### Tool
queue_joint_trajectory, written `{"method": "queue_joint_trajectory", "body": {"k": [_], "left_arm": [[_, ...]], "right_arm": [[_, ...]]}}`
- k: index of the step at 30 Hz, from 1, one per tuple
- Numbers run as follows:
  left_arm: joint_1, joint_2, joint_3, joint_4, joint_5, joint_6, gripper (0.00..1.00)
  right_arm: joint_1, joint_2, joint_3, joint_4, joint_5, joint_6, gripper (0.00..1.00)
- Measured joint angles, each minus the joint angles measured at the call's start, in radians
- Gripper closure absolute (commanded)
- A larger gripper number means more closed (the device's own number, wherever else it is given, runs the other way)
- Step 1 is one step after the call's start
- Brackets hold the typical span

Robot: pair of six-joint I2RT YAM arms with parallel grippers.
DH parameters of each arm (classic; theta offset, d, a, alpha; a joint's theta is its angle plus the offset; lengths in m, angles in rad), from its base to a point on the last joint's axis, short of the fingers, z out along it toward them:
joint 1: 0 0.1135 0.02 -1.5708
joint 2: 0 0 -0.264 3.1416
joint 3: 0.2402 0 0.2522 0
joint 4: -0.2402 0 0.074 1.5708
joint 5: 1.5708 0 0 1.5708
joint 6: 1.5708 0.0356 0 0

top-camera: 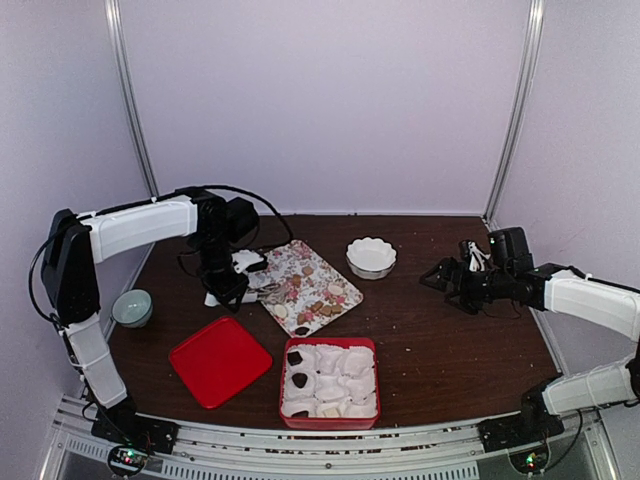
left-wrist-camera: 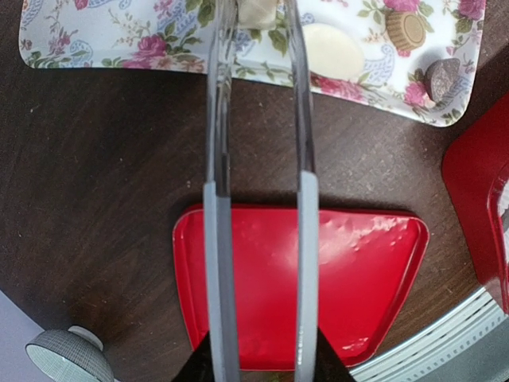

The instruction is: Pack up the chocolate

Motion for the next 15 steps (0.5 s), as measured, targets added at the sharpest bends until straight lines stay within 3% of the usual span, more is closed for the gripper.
{"method": "queue_joint_trajectory", "body": {"k": [15], "left_arm": [[0.0,0.027,0.0,-0.002,-0.035,-0.001,0.82]], "right_arm": [[0.0,0.0,0.0,-0.001,0.001,-0.001,0.0]]}}
